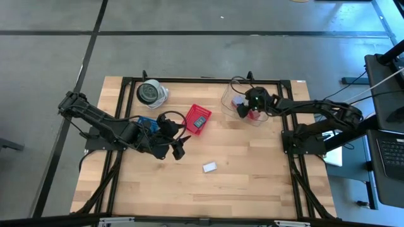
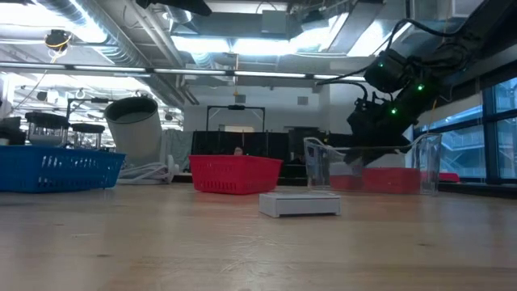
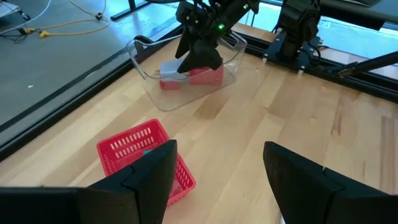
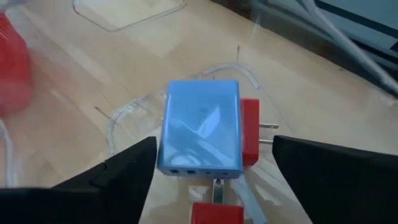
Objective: Pick & Place Office items
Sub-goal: Put the white digital clock into the red bin
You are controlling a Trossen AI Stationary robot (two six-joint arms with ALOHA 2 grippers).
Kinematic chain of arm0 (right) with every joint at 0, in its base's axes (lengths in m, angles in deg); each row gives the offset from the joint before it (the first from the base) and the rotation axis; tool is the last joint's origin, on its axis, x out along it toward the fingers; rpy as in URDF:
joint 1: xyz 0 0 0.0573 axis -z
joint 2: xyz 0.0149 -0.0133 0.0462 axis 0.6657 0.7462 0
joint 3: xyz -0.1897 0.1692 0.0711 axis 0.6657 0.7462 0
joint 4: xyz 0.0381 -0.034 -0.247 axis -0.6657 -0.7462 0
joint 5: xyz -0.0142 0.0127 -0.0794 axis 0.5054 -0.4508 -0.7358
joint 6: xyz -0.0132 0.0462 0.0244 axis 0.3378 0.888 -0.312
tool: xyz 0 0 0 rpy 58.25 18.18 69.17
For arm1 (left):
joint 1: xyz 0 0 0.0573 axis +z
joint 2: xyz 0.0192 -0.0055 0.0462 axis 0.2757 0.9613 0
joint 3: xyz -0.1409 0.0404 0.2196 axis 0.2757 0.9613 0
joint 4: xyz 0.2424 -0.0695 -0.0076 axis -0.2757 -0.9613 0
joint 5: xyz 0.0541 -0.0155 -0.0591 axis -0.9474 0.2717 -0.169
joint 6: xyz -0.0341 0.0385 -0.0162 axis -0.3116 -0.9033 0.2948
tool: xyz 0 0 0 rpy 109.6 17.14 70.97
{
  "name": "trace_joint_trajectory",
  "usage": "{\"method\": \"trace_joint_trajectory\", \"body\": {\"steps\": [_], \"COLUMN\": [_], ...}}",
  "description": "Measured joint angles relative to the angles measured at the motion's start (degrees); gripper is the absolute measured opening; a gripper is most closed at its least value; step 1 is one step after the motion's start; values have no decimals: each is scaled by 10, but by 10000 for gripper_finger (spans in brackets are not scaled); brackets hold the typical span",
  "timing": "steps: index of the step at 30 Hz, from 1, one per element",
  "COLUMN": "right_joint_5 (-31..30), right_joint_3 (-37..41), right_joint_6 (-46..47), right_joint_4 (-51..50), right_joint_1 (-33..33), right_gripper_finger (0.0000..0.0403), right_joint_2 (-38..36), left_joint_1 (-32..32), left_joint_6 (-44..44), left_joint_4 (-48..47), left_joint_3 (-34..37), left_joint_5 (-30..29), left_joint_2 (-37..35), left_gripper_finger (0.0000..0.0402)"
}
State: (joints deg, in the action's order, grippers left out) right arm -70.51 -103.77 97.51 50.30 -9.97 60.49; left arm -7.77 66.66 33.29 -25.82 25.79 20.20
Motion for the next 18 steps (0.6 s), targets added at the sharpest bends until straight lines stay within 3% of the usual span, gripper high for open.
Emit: {"method": "trace_joint_trajectory", "body": {"steps": [4,9,14,18], "right_joint_5": [5,18,48,76], "right_joint_3": [-27,-97,-165,-193], "right_joint_6": [21,4,-6,-7], "right_joint_4": [-29,-119,-197,-230], "right_joint_1": [0,-3,-22,-48], "right_gripper_finger": [335,332,325,324], "right_joint_2": [-22,-67,-106,-131], "left_joint_1": [0,3,14,26], "left_joint_6": [15,20,20,-27], "left_joint_4": [0,1,27,86], "left_joint_3": [0,0,0,0], "left_joint_5": [10,78,153,201], "left_joint_2": [0,17,73,132], "left_gripper_finger": [237,237,237,237]}}
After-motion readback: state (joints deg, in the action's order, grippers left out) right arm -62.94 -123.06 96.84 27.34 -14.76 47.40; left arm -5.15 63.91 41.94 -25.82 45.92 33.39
